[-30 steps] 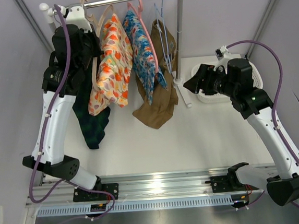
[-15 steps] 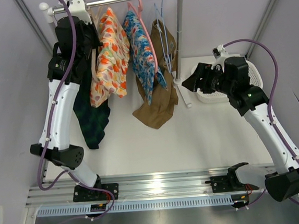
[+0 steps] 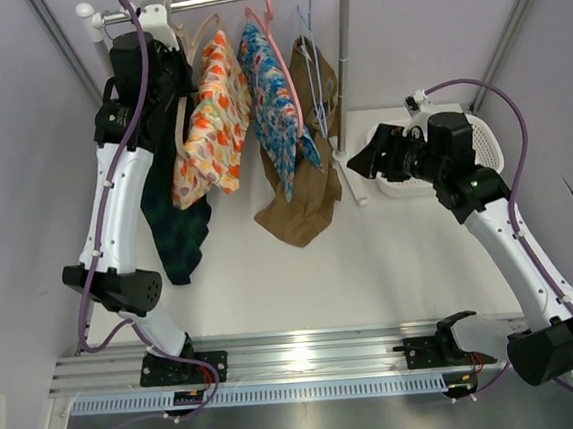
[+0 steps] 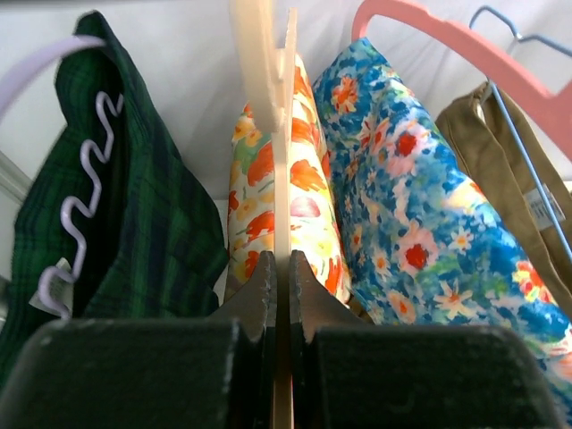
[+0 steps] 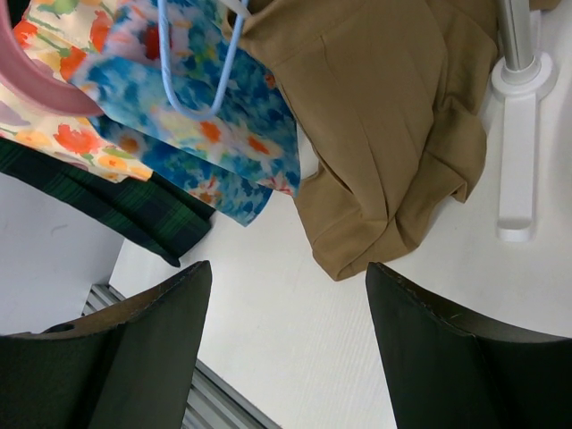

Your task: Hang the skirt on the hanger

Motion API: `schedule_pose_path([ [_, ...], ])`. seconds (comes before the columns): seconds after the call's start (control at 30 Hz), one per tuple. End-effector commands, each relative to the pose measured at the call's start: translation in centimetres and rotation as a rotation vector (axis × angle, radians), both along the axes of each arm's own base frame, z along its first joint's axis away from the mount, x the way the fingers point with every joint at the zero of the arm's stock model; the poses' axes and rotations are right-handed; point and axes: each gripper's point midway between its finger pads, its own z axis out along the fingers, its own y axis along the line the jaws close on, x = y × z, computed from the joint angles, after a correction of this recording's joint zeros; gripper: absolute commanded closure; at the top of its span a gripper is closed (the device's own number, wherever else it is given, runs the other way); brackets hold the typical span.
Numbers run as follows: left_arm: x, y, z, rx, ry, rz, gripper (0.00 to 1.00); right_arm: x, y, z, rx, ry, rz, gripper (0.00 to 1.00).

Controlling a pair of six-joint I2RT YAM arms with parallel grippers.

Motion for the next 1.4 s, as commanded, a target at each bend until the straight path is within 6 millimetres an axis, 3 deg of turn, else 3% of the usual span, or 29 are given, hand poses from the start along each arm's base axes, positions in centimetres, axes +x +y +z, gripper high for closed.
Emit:
schedule_pose_path([
  [0.0,-1.5,-0.3,2.7,-0.048,-0.078,-0.036,1.00,0.2,0.2,0.8,0.029,-0.033,0.011,0.24],
  [0.13,-2.1,-0.4,1.5,-0.054,-0.055,-0.047,1.00,0.1,0.2,0.7,0.030,-0.034,0.009,0.24],
  [0.27,-3.1,-0.2,2.0,-0.057,-0.066,-0.050,0.99,0.0,0.1,0.8,0.032,-0.034,0.009,0.24],
  [0.43,-4.1,-0.3,3.5,-0.060,-0.104,-0.070,0.80,0.0,0.0,0.7,0.032,-0.032,0.004,0.24],
  [0.53,-4.7,-0.3,5.1,-0.059,-0.144,-0.083,0.62,0.0,0.0,1.0,0.034,-0.040,0.003,0.24],
  [0.7,-5.7,-0.4,6.9,-0.062,-0.164,-0.106,0.45,0.0,0.0,1.2,0.037,-0.042,-0.003,0.24],
  [0.83,-7.4,-1.0,6.9,-0.095,-0.162,-0.149,0.37,0.0,-0.2,1.2,0.036,-0.041,-0.013,0.23],
  [0.87,-8.9,-1.2,7.8,-0.108,-0.184,-0.180,0.36,0.0,-0.3,1.3,0.035,-0.043,-0.018,0.23],
  [0.93,-9.8,-2.0,6.6,-0.118,-0.161,-0.212,0.35,-0.1,-0.5,1.3,0.033,-0.045,-0.026,0.23],
  [0.97,-11.5,-2.0,7.4,-0.123,-0.187,-0.228,0.34,-0.2,-0.6,1.3,0.032,-0.046,-0.030,0.23],
  [1.03,-12.4,-3.1,5.5,-0.123,-0.153,-0.263,0.34,-0.5,-0.8,1.5,0.030,-0.050,-0.039,0.22],
  [1.07,-14.6,-3.5,6.4,-0.133,-0.186,-0.295,0.34,-0.6,-1.0,1.4,0.024,-0.049,-0.048,0.22],
  [1.13,-15.5,-4.3,4.2,-0.135,-0.155,-0.321,0.34,-1.0,-1.3,1.5,0.015,-0.051,-0.055,0.21],
  [1.27,-19.7,-6.7,1.6,-0.148,-0.120,-0.430,0.34,-2.2,-2.2,1.4,-0.004,-0.052,-0.081,0.19],
  [1.3,-21.0,-6.7,1.0,-0.159,-0.120,-0.450,0.34,-2.3,-2.8,1.3,-0.014,-0.056,-0.109,0.16],
  [1.33,-21.4,-7.2,-0.8,-0.155,-0.085,-0.466,0.34,-2.5,-3.1,1.3,-0.019,-0.064,-0.122,0.03],
  [1.37,-22.3,-7.6,-1.2,-0.170,-0.080,-0.490,0.34,-3.2,-3.6,1.2,-0.020,-0.076,-0.133,0.01],
])
